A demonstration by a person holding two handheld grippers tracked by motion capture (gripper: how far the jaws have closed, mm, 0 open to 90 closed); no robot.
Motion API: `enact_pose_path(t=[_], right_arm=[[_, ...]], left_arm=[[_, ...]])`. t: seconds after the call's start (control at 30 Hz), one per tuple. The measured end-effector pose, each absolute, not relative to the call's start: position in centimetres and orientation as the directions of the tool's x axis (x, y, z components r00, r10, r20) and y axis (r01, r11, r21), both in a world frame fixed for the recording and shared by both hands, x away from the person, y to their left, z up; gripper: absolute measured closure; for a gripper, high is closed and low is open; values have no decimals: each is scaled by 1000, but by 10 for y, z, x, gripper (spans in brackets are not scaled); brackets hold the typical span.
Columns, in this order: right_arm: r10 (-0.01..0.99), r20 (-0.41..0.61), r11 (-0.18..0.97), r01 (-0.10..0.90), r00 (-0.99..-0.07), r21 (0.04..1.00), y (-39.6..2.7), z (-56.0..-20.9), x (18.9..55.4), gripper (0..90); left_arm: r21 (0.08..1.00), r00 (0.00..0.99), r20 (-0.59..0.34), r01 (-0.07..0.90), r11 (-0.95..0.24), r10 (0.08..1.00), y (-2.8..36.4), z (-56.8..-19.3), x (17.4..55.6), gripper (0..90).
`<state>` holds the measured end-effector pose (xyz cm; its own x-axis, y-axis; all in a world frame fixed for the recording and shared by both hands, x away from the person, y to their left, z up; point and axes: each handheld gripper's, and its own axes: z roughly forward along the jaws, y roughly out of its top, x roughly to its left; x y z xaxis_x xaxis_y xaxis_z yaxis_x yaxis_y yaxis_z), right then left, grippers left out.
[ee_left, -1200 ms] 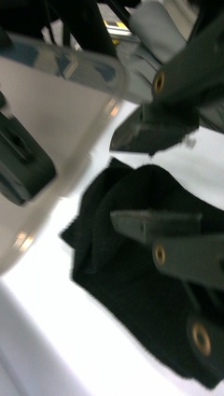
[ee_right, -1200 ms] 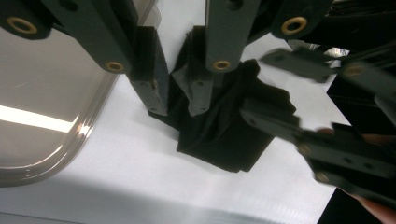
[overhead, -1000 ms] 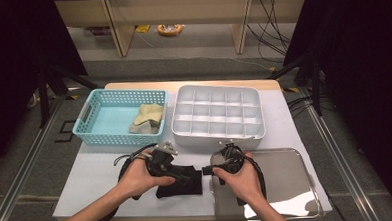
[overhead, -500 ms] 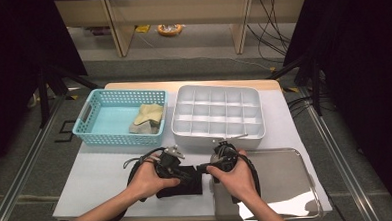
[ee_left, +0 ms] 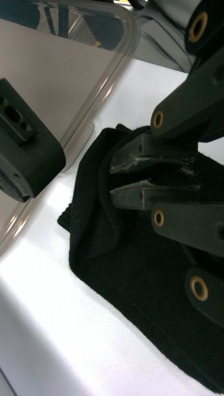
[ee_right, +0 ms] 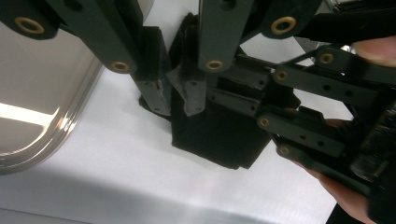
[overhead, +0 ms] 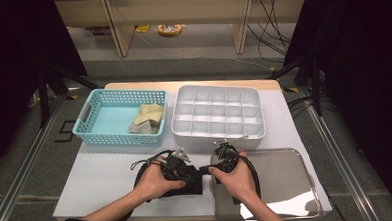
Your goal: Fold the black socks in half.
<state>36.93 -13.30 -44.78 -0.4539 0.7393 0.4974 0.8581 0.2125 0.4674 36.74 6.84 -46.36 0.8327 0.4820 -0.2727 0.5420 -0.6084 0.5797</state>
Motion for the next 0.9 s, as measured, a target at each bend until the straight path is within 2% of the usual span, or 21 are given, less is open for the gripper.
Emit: enact_pose_path(t=[0.17, 0.33, 0.53, 0.73, 0.9], right_arm=[[744, 496, 204, 859, -448, 470, -131, -447, 369, 809], [747, 484, 205, 850, -456, 485, -131, -447, 369, 775], [739, 468, 220, 829, -486, 514, -129, -445, 369, 761], [740, 453, 232, 821, -497, 522, -123, -439, 369, 777], [737, 439, 247, 809, -514, 534, -117, -437, 370, 807]], left_arm=[[602, 840, -248, 524, -603, 482, 80, -455, 367, 724], [636, 817, -242, 541, -550, 523, 97, -445, 368, 600], [626, 749, -265, 613, -483, 607, 127, -444, 369, 448], [604, 665, -346, 698, -385, 662, 154, -454, 370, 410], [605, 627, -375, 723, -333, 683, 169, -458, 370, 409]])
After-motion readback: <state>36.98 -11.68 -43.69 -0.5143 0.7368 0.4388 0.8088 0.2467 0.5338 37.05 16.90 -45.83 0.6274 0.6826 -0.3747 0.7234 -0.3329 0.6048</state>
